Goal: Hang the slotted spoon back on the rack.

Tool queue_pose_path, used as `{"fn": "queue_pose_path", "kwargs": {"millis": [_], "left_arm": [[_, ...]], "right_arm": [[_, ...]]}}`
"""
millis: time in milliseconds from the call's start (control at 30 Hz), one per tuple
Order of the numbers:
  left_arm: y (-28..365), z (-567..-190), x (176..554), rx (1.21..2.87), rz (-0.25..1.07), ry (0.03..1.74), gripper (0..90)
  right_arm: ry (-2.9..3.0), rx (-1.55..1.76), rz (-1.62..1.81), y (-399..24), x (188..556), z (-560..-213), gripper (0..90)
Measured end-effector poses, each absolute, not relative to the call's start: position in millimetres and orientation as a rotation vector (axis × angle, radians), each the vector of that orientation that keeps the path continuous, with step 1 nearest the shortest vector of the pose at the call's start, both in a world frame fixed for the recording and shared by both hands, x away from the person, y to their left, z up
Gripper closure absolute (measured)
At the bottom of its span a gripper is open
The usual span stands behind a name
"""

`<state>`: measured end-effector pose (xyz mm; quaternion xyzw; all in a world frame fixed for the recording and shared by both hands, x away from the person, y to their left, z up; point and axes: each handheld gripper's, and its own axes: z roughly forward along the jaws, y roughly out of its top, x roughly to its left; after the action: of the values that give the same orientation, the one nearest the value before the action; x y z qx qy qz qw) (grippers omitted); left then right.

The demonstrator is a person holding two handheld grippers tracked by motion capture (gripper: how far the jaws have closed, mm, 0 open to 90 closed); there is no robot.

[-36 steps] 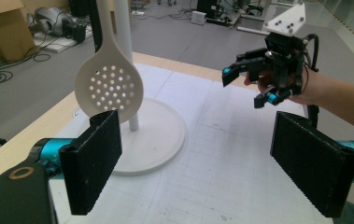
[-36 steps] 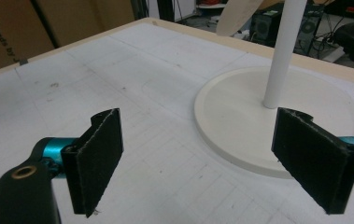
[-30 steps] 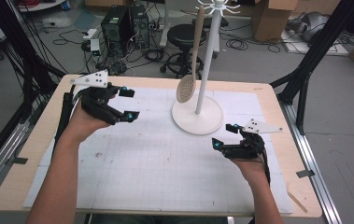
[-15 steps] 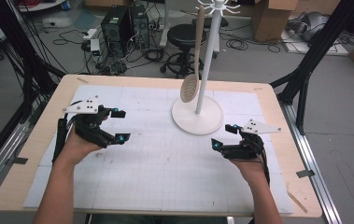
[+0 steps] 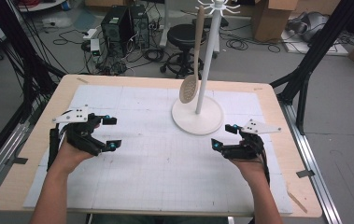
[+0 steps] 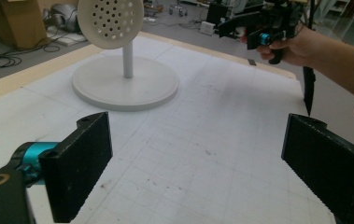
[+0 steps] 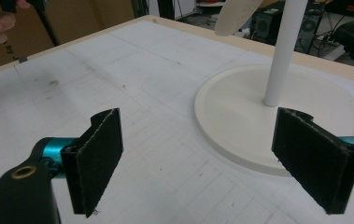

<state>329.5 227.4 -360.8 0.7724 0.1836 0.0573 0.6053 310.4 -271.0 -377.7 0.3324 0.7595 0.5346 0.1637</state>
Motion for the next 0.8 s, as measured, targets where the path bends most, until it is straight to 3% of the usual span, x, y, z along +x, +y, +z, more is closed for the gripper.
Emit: {"fn": "queue_pose_path", "kwargs": {"millis": [400,800], "left_arm": [[224.9,-363.1,328.3,1.772,0.126,0.399,3.2],[223.4,-364.0,327.3,1.787,0.171,0.411,3.2]], "right_arm": [[2.165,0.941,1.529,-268.5,310.3,-377.9,15.5],[2.168,0.940,1.521,-267.3,307.3,-377.2,15.5]]}}
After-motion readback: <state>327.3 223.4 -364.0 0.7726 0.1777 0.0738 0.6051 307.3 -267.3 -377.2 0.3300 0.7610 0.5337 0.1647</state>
